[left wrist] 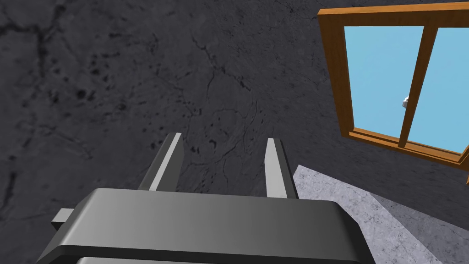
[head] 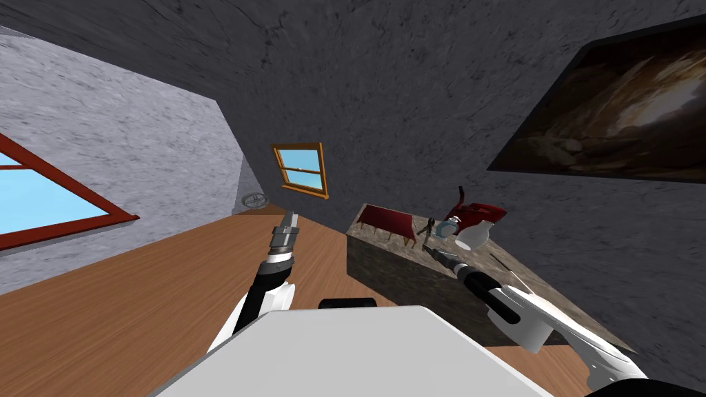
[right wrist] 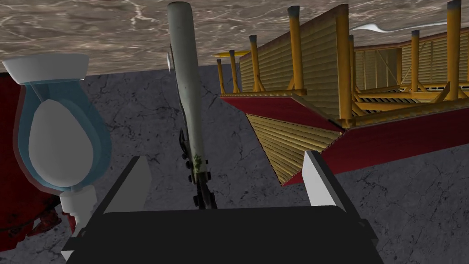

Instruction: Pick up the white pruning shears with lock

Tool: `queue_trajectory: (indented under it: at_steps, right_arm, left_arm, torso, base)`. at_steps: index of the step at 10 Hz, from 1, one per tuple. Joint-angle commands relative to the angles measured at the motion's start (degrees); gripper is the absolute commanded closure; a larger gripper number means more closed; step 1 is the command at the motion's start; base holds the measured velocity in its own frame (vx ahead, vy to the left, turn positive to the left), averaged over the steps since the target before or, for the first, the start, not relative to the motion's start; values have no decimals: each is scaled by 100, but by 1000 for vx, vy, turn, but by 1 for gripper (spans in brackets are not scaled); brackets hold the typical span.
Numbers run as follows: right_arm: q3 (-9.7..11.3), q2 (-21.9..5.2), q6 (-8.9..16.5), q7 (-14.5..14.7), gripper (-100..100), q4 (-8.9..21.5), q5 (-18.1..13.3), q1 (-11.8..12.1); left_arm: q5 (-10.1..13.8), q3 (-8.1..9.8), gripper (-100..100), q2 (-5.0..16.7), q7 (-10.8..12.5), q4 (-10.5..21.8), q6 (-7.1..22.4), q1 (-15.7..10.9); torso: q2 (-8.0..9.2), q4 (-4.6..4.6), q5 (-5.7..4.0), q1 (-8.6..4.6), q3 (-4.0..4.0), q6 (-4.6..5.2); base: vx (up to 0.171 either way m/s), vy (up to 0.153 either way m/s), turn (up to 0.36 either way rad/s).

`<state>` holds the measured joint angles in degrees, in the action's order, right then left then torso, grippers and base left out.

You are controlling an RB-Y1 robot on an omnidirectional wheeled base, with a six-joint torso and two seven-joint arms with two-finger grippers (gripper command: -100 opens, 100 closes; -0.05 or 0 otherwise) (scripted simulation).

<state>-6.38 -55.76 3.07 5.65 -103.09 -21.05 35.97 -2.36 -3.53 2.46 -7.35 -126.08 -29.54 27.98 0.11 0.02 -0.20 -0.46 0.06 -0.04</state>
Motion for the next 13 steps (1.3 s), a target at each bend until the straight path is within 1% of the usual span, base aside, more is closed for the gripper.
queue_trajectory:
  at_steps: [1, 3, 5, 6, 7, 8, 9, 13]
  right_arm:
    - [-67, -203, -11, 25, -100, 98, 139, 69]
    - [-143, -374, -31, 73, -100, 206, 260, 141]
    - [-243, -588, -56, 136, -100, 347, 415, 234]
    - [-183, -522, -2, 119, -100, 270, 364, 186]
    - [-185, -534, 5, 125, 0, 276, 373, 185]
    - [-184, -533, 4, 125, -100, 275, 372, 184]
    - [-184, -533, 4, 125, 100, 275, 372, 184]
    - [-184, -534, 4, 125, 100, 275, 372, 184]
  left_arm:
    - [0, 0, 0, 0, 0, 0, 0, 0]
    - [0, -1, 0, -1, 0, -1, -1, 3]
    - [0, -1, 0, -1, 0, -1, -1, 3]
    - [0, -1, 0, -1, 0, -1, -1, 3]
    - [0, -1, 0, -1, 0, -1, -1, 2]
    - [0, -1, 0, 0, 0, -1, -1, 1]
    - [0, 0, 0, 0, 0, -1, 0, 1]
    - [0, 0, 0, 0, 0, -1, 0, 1]
  torso:
    - [0, 0, 0, 0, 0, 0]
    - [-82, -18, 11, 47, -47, -2]
    - [-110, -26, 11, 44, -65, -4]
    - [-107, -26, 11, 44, -64, -4]
    - [-78, -21, 9, 35, -48, -6]
    - [-53, -14, 7, 27, -33, -4]
    - [-43, -12, 6, 24, -27, -3]
    - [-34, -9, 5, 22, -22, -3]
  base:
    - [72, 42, -102]
    - [196, 70, -93]
    - [187, 49, -81]
    - [78, 27, -19]
    - [15, 5, 5]
    - [7, 2, 0]
    - [0, 0, 0]
    - [0, 0, 0]
